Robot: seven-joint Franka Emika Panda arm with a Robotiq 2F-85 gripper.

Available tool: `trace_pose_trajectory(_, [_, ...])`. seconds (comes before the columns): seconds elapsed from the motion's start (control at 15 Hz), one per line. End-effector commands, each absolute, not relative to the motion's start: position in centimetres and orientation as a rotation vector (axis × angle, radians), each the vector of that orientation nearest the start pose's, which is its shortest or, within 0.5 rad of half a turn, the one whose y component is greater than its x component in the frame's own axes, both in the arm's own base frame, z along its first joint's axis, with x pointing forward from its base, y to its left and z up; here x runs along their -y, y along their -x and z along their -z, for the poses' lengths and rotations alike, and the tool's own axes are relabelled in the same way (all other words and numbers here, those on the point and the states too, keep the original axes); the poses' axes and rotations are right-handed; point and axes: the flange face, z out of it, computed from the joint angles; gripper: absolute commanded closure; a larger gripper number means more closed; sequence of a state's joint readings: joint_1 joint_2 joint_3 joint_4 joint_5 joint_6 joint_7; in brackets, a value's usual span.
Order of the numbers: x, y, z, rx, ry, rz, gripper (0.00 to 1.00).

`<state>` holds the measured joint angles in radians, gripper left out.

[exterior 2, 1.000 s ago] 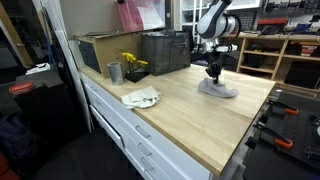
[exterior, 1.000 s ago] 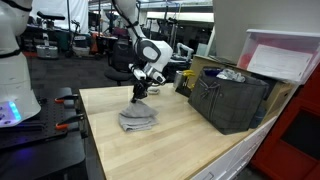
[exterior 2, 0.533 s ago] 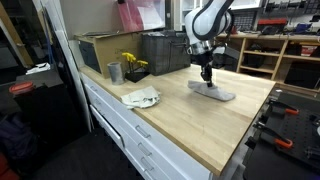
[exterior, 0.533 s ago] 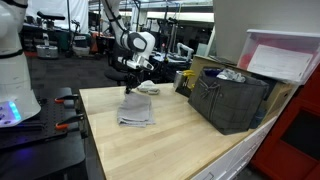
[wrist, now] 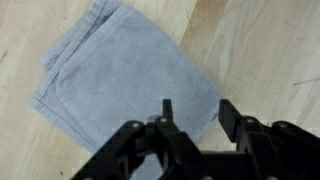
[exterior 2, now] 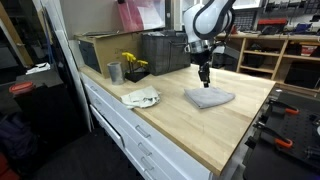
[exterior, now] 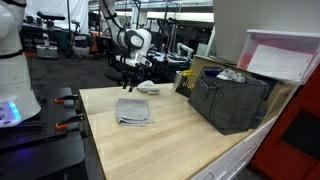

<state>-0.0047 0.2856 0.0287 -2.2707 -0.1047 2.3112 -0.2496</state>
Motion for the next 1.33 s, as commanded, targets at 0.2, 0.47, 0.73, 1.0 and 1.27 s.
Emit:
trace_pose_trajectory(0.2, [8.9, -54.4, -20.4, 0.021, 3.065, -0.260, 0.00])
trace_pose_trajectory(0.47, [13.8, -56.1, -16.3, -0.314, 3.047, -0.171, 0.00])
trace_pose_trajectory(0.73, [15.6, -57.0, -11.7, -0.648, 3.001, -0.120, 0.00])
trace_pose_trajectory(1.0, [17.5, -57.5, -9.5, -0.841, 3.029, -0.034, 0.03])
trace_pose_trajectory(1.27, [18.4, -57.0, -9.4, -0.880, 3.056, -0.054, 0.36])
